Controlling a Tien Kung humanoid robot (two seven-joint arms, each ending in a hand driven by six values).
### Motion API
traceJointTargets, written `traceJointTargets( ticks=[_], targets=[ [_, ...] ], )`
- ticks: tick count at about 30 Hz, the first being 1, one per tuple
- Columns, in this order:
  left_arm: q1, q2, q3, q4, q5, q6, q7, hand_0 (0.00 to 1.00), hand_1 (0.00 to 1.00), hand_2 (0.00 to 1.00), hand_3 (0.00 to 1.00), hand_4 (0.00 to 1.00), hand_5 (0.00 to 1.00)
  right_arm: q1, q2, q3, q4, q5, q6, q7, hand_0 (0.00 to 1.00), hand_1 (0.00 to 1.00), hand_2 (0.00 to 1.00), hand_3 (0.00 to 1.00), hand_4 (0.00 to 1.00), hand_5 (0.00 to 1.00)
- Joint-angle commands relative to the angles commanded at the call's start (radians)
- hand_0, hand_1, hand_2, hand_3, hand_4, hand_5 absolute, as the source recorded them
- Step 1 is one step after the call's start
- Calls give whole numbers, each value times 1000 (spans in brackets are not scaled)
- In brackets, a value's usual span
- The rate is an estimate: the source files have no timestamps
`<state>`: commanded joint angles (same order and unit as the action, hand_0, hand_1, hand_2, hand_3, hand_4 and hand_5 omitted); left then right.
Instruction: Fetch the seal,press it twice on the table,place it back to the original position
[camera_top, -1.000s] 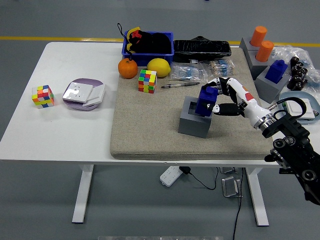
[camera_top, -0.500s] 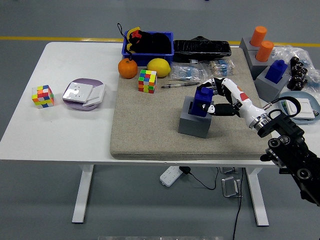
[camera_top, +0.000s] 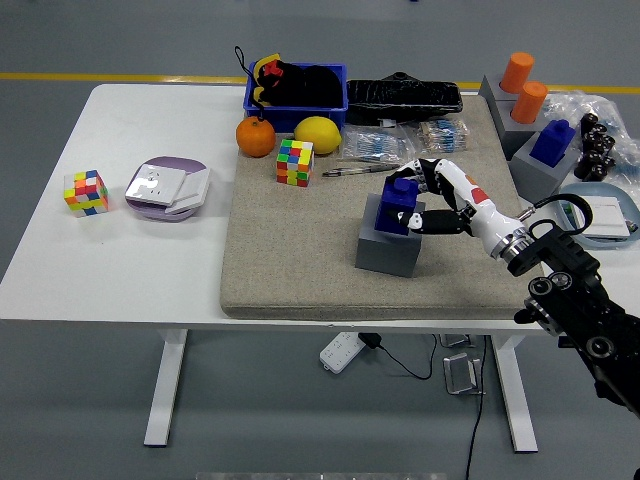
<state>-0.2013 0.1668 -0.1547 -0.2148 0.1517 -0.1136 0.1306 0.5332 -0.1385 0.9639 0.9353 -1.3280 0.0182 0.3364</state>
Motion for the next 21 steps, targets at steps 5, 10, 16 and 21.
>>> traceJointTargets(
  ticks=[5, 10, 16, 21],
  targets=[
    [0, -1, 0, 0, 0, 0, 0, 815, 815, 788, 836, 795, 402, 2, 5, -3, -8, -1, -1, 2, 448, 353, 363, 367, 630, 2],
    [-1, -1, -2, 0, 2, 0, 0, 816, 814, 788, 836, 795, 402, 4, 6, -7, -17, 0, -1, 4, 449, 353, 364, 369, 633, 2],
    [1, -2, 0, 0, 1, 0, 0, 815, 815, 788, 836, 794, 403, 4, 7, -12, -24, 2, -2, 8, 489, 409, 427, 467, 628, 2],
    [0, -2, -1, 1, 1, 0, 0, 816, 815, 788, 836, 794, 403, 7, 8, -12, -29, 2, 2, 10, 684, 665, 671, 704, 813, 2]
  ],
)
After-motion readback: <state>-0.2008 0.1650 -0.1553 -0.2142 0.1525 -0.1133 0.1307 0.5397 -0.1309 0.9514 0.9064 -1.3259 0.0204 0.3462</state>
